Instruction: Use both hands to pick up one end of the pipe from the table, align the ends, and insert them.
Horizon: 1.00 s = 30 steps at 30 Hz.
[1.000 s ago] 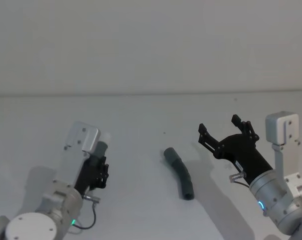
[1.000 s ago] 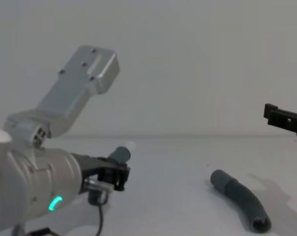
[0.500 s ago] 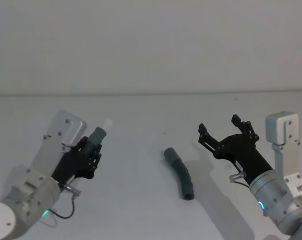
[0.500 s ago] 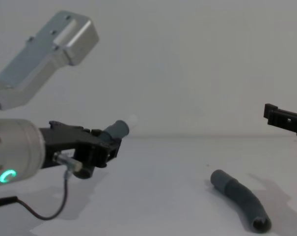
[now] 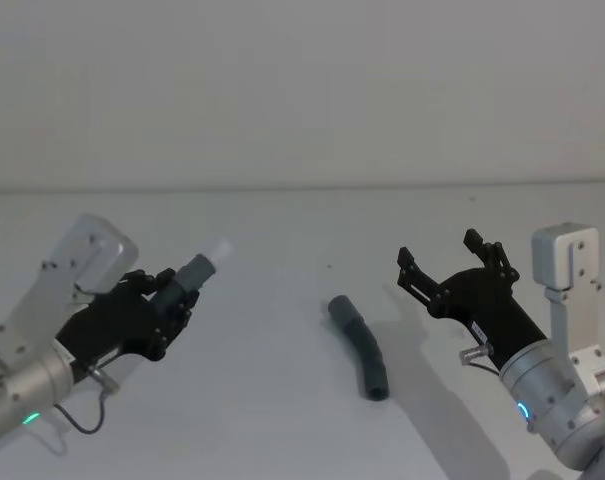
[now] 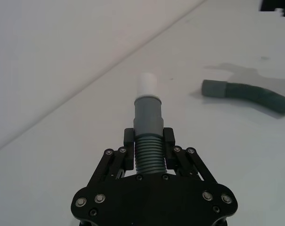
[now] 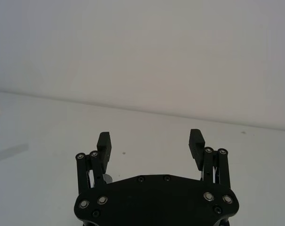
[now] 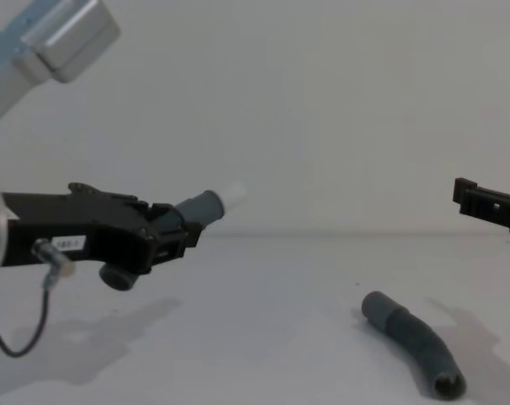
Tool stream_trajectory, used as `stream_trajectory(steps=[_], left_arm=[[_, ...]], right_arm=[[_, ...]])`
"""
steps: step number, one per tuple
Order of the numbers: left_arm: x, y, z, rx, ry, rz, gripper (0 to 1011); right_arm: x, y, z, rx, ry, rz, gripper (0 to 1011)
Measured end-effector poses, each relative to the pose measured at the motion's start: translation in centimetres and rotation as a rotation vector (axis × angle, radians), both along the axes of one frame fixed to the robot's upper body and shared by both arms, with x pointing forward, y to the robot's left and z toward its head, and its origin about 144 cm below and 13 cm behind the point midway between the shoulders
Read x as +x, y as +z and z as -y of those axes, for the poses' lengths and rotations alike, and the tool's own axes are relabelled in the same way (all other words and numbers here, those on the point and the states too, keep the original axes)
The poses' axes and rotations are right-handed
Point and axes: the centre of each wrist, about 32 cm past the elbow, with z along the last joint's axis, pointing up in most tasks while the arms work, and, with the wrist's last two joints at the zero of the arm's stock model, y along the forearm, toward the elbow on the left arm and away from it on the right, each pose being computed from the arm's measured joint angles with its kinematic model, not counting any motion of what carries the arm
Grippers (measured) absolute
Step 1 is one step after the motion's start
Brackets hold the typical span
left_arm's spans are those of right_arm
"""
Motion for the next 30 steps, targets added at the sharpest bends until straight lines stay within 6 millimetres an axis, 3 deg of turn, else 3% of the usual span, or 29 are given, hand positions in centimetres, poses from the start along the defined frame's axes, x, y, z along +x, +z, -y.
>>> stream_trajectory(steps=[20, 30], left_arm=[[2.5, 2.5, -6.4, 0.066, -0.345, -0.060, 325], [4.4, 4.6, -8.5, 0.113, -0.502, -0.138, 325]], right_arm=[[0.0, 0.0, 0.0, 0.000, 0.000, 0.000, 1004], [0.0, 0.0, 0.0, 0.000, 0.000, 0.000, 1004]])
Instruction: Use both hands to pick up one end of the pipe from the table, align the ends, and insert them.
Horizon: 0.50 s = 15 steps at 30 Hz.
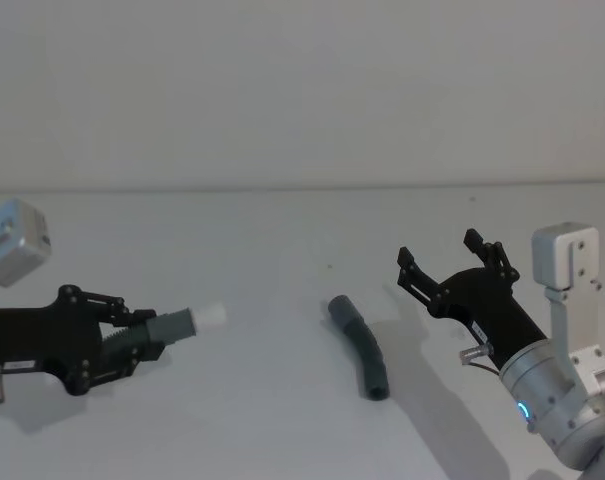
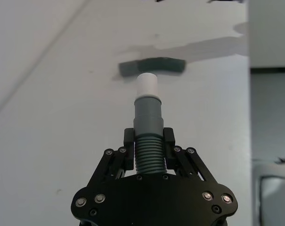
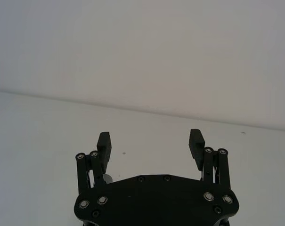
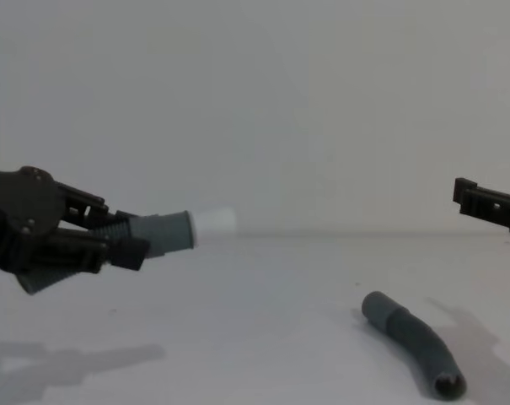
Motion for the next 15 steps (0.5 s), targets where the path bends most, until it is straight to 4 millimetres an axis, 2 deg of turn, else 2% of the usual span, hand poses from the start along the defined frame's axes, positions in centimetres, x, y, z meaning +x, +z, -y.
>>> stream_trajectory(steps=[9, 15], left_arm=[[2.2, 2.3, -1.3, 0.046, -0.132, -0.102, 325], [2.8, 3.2, -1.6, 0.057, -0.160, -0.130, 325]], right_arm=[[0.0, 0.0, 0.0, 0.000, 0.000, 0.000, 1004], [0.0, 0.0, 0.0, 0.000, 0.000, 0.000, 1004]])
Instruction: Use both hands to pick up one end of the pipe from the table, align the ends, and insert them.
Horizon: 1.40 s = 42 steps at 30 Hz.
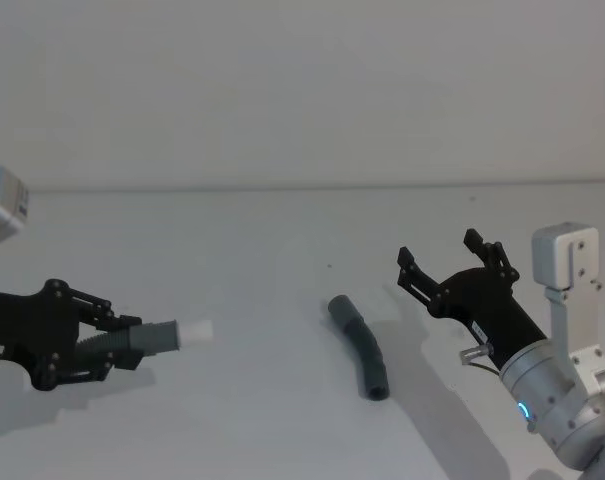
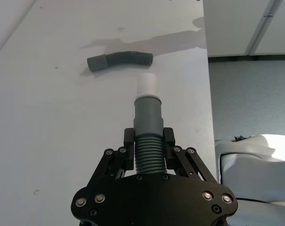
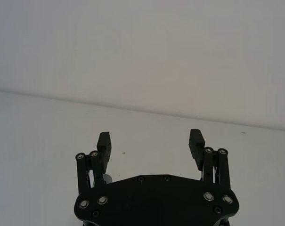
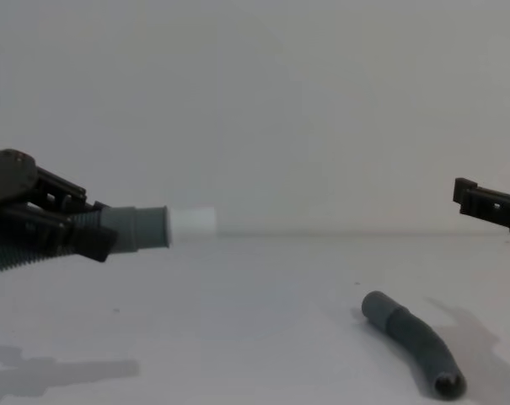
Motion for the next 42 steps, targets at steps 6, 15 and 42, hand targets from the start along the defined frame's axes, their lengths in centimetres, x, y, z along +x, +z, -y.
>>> stream_trajectory(steps=[6, 15, 42], left_arm=[[0.3, 0.6, -0.3, 0.005, -0.012, -0.014, 325], [0.5, 0.9, -0.4, -0.003, -0.015, -0.020, 325], [0.5, 1.0, -0.5, -0.013, -0.017, -0.016, 325]], right_arm=[[0.0, 0.0, 0.0, 0.000, 0.000, 0.000, 1004], [0.0, 0.0, 0.0, 0.000, 0.000, 0.000, 1004], [0.2, 5.9, 0.0, -0.146, 0.109, -0.185, 1004]])
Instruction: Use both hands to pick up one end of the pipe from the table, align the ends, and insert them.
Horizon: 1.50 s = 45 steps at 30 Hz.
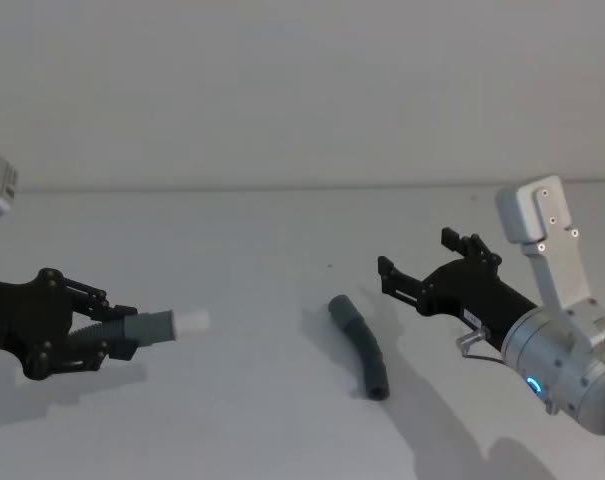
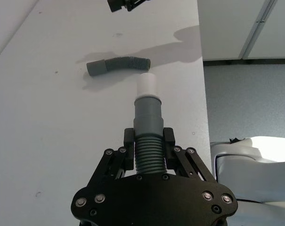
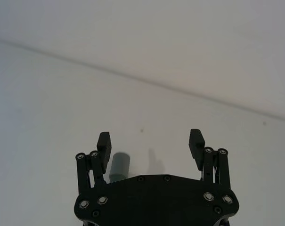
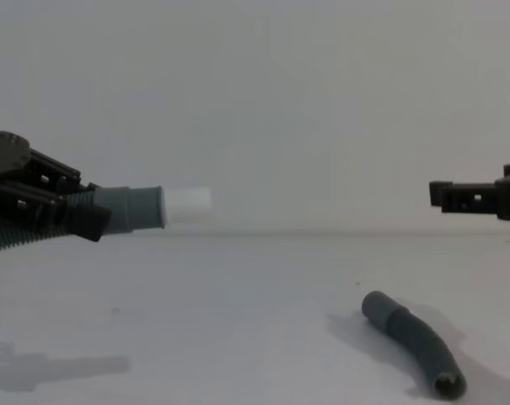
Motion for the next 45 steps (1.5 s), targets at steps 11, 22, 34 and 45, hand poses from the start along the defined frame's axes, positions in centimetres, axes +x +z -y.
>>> stream_trajectory(steps=[11, 22, 34, 45], left_arm=[[0.0, 0.0, 0.0, -0.001, 0.000, 0.001, 325], [0.0, 0.0, 0.0, -0.002, 0.000, 0.001, 325], [0.0, 0.0, 0.0, -0.001, 0.000, 0.001, 325], [0.0, 0.0, 0.0, -0.001, 0.000, 0.001, 325]], right_arm=[[-0.3, 0.6, -1.2, -0.013, -0.025, -0.110, 1004], [-0.4, -0.1, -2.7, -0.022, -0.087, -0.192, 1004], [-0.6, -0.7, -3.9, -0.051, -0.069, -0.229, 1004], [-0.3, -1.4, -4.3, -0.095, -0.029, -0.234, 1004]])
